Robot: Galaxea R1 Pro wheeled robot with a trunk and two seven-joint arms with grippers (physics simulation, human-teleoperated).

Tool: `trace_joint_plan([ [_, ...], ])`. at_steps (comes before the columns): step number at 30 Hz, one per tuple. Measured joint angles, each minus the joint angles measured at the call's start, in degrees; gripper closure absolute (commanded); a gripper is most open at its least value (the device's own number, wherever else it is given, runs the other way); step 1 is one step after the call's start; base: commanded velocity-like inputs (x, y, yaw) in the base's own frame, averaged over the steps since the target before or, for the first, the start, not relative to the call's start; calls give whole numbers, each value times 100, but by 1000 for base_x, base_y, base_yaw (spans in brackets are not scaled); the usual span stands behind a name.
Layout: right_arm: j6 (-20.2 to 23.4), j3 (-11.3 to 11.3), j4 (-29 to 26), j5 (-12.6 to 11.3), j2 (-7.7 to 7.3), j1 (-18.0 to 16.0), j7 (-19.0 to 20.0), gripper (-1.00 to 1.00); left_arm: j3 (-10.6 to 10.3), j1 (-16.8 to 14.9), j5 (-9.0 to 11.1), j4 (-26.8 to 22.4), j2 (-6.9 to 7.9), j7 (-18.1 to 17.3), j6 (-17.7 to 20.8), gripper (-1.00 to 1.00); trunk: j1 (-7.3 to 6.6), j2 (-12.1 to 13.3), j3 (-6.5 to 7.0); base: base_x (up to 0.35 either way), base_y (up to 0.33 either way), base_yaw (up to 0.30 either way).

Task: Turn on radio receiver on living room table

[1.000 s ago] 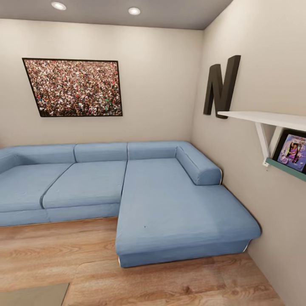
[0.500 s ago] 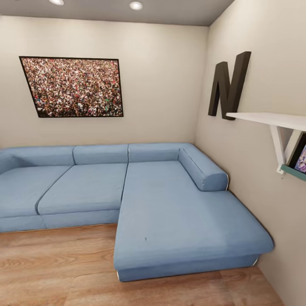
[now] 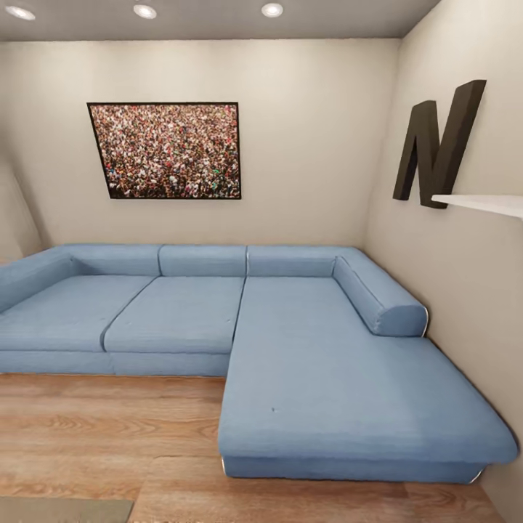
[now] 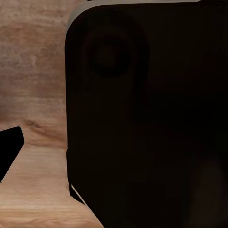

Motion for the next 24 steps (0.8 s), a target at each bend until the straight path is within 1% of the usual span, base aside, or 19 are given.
trace_joint_plan([
  [24, 1, 8, 0, 9, -1, -1, 0, -100, 0, 0, 0, 0, 0, 0, 0, -100, 0, 0, 0, 0, 0, 278],
])
